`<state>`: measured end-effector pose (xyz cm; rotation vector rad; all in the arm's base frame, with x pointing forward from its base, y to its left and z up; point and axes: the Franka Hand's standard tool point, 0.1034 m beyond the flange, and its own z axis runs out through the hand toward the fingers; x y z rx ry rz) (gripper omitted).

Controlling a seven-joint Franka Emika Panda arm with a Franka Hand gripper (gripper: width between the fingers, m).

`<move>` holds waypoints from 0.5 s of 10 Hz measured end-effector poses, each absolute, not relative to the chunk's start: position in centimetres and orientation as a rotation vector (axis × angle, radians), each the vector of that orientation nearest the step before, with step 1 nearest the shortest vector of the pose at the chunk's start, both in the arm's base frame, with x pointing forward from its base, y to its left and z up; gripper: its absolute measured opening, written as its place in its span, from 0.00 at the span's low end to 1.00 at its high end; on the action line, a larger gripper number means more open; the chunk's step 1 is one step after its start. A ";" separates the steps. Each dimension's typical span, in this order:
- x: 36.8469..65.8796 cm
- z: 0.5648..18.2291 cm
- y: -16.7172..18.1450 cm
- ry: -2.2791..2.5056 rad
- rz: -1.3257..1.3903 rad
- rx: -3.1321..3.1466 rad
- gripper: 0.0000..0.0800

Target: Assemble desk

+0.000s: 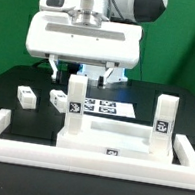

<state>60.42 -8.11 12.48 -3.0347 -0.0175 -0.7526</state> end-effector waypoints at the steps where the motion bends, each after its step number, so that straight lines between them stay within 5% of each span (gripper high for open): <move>1: 61.2 13.5 -7.7 0.007 -0.649 -3.014 0.81; 5: 62.1 12.9 -7.4 0.021 -0.337 -2.975 0.81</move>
Offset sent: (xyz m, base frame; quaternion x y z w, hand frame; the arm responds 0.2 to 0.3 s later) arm 0.0139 -0.0196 -0.0128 -0.0040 -0.2178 0.0099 0.9759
